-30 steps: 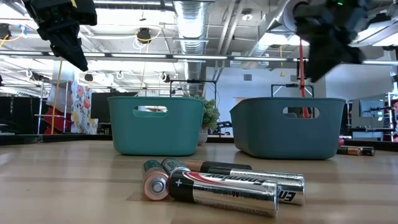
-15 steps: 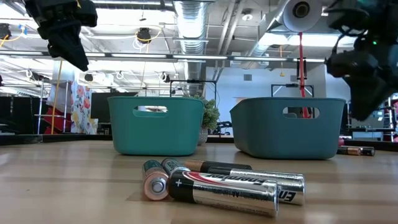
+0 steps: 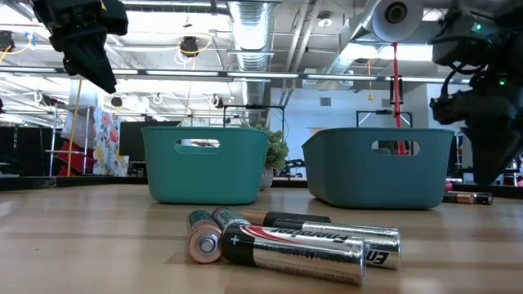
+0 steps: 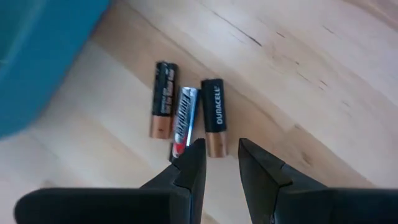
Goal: Sort batteries
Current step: Put the black battery into the blue bin
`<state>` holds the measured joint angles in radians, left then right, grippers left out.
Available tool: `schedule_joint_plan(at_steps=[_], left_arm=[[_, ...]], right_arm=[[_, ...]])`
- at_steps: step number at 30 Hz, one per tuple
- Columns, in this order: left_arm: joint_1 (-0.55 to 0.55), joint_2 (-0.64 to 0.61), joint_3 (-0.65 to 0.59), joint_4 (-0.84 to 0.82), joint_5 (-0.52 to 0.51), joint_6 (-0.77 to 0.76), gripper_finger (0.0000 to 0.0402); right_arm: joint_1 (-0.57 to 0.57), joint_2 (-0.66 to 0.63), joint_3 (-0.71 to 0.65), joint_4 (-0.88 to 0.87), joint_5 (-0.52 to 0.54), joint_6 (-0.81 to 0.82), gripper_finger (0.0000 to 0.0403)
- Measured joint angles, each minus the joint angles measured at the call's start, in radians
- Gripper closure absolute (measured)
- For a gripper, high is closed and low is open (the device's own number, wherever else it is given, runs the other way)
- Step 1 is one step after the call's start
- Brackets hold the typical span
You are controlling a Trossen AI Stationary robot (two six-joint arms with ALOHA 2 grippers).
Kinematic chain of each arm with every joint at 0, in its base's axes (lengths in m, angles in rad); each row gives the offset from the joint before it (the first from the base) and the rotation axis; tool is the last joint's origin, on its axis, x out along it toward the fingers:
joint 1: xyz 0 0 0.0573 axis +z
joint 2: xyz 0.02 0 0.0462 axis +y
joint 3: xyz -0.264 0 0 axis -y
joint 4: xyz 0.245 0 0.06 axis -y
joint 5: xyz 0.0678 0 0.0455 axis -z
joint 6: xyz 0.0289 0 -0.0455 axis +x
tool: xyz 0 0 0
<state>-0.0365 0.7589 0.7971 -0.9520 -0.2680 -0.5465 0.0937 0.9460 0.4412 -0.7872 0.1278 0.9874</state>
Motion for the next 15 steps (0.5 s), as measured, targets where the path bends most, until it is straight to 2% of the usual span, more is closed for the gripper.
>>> schedule_joint_plan(at_steps=[15], left_arm=[[0.000, 0.000, 0.000, 0.000, -0.008, -0.023, 0.0281]], right_arm=[[-0.022, 0.168, -0.034, 0.115, 0.002, -0.100, 0.0290]])
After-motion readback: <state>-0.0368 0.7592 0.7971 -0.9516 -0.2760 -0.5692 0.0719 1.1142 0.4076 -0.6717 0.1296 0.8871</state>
